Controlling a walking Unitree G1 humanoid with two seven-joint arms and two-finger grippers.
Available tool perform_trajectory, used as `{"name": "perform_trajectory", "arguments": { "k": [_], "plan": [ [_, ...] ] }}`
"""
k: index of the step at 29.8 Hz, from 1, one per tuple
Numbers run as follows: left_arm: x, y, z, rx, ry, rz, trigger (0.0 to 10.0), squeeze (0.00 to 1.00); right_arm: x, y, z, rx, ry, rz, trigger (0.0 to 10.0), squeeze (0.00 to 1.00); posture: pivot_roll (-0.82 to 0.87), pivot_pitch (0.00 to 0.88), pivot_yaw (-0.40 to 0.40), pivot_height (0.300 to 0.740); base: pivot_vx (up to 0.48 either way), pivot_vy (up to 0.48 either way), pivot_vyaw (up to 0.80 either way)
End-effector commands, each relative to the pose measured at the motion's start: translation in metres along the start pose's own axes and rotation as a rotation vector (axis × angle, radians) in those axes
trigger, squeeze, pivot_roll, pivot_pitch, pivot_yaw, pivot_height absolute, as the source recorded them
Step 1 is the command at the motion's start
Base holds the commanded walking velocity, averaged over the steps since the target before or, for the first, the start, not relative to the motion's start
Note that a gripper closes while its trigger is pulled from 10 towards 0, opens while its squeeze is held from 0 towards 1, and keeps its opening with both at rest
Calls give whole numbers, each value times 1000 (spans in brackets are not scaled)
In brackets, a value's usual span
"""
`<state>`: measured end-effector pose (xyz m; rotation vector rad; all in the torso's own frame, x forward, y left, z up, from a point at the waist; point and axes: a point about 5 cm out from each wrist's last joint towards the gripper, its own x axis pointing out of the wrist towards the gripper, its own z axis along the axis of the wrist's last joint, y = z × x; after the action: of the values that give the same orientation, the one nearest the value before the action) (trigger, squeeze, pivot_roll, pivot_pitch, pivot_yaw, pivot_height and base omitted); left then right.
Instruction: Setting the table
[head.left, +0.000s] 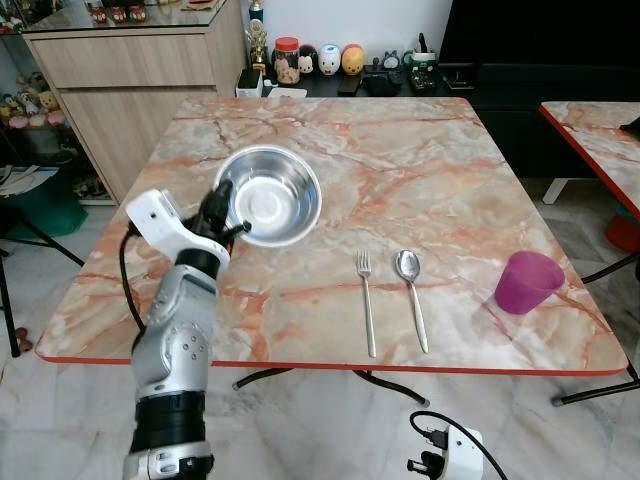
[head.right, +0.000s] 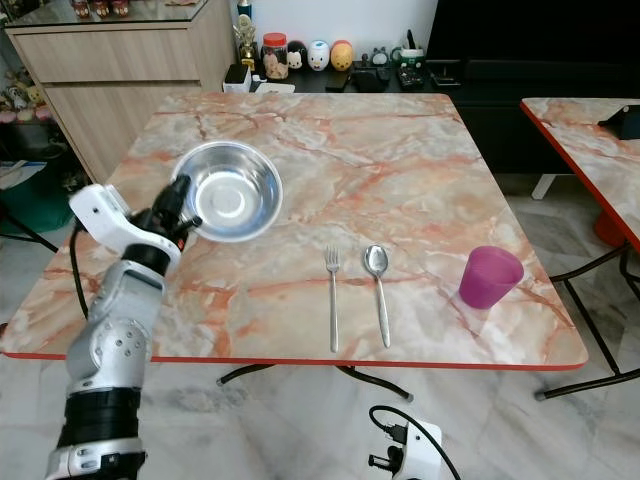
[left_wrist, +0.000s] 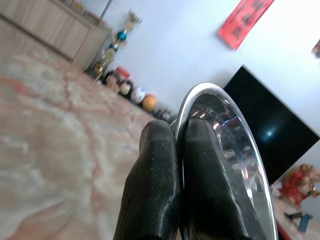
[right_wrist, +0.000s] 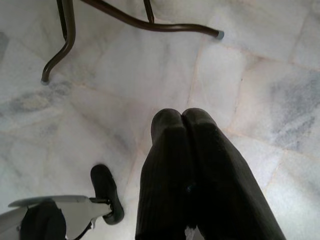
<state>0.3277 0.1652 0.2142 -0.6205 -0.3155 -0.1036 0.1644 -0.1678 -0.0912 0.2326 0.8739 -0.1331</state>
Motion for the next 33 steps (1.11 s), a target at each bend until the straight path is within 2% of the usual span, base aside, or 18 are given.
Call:
{"name": "perform_trajectory", "arguments": {
  "k": [1, 7, 33],
  "plan": [
    [5, -14, 12, -20, -48, -52, 10000, 0, 0, -5, 1, -1, -3, -11, 10000, 0, 47, 0, -9, 736, 0, -319, 0],
    [8, -23, 21, -33, -72, -88, 10000, 0, 0, -7, 4, -7, -3, -11, 10000, 0, 47, 0, -11, 736, 0, -319, 0],
    [8, -20, 18, -33, -51, -76, 10000, 0, 1, -7, 4, -2, 0, -9, 10000, 0, 45, 0, -10, 736, 0, -317, 0]
  ]
}}
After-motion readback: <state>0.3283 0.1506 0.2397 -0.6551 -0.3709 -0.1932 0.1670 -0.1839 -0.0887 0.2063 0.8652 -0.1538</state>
